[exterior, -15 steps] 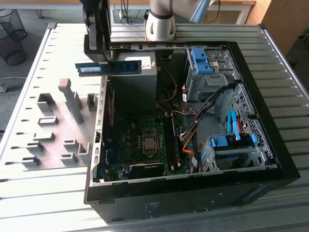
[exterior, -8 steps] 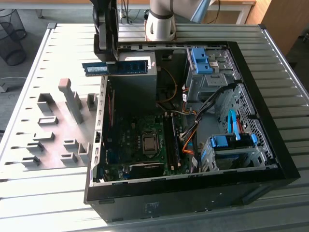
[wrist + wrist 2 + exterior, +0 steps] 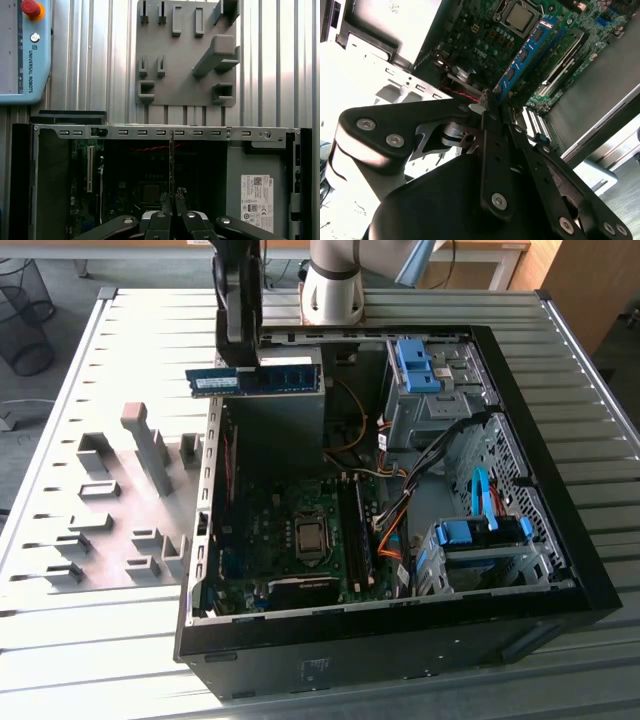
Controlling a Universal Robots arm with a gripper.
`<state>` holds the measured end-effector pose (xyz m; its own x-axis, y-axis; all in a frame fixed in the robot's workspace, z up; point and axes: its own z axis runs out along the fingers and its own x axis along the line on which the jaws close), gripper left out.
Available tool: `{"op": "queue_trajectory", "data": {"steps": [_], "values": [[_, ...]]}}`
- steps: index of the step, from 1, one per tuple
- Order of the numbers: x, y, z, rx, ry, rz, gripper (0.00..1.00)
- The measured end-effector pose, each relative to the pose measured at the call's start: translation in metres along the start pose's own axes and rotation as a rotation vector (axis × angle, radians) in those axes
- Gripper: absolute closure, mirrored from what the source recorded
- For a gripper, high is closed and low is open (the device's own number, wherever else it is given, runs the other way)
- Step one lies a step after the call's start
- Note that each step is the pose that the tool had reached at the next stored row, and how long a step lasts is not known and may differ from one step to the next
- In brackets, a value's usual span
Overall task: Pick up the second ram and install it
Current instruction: 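Pick up the second ram and move it above second insertion slot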
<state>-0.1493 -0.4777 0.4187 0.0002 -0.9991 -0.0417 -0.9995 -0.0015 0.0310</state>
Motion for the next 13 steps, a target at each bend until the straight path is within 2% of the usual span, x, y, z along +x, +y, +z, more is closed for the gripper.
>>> {"op": "queue_trajectory", "data": {"steps": [13], "values": [[0.0,-0.0212,-0.0007,0.0,0.0001,0.0,0.86]]}}
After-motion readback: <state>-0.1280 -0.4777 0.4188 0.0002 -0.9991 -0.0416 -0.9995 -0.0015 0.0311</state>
